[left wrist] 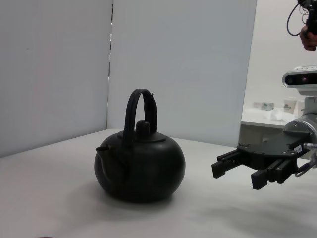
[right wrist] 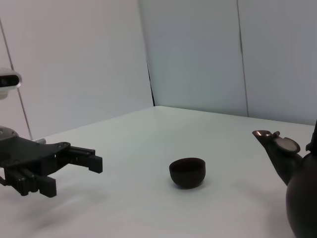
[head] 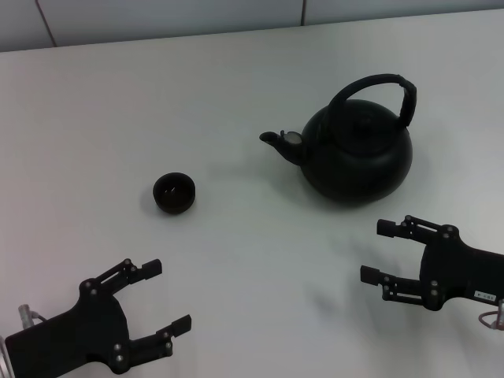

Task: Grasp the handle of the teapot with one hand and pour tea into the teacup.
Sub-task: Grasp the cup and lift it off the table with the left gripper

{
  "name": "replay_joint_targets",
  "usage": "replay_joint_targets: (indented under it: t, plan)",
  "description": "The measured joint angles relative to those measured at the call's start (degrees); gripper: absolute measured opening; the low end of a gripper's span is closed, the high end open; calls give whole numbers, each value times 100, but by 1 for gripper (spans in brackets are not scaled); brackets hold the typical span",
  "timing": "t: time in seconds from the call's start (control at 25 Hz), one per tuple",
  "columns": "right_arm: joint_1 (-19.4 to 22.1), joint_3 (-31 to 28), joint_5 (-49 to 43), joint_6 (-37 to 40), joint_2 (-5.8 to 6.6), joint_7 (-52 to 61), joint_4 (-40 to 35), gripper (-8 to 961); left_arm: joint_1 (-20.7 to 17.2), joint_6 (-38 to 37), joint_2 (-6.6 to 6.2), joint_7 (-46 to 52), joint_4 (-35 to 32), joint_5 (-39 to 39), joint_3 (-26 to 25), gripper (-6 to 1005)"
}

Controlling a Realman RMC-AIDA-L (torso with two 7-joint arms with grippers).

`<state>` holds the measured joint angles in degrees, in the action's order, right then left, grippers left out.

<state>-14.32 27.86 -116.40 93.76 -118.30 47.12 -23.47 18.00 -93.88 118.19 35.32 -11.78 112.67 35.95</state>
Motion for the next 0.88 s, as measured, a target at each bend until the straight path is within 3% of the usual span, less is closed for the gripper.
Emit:
replay_joint_targets:
  t: [0.88]
  plan:
    - [-37,11,-15,-1,0,-10,0,792,98,-175,-11,532,-378,1,0,835]
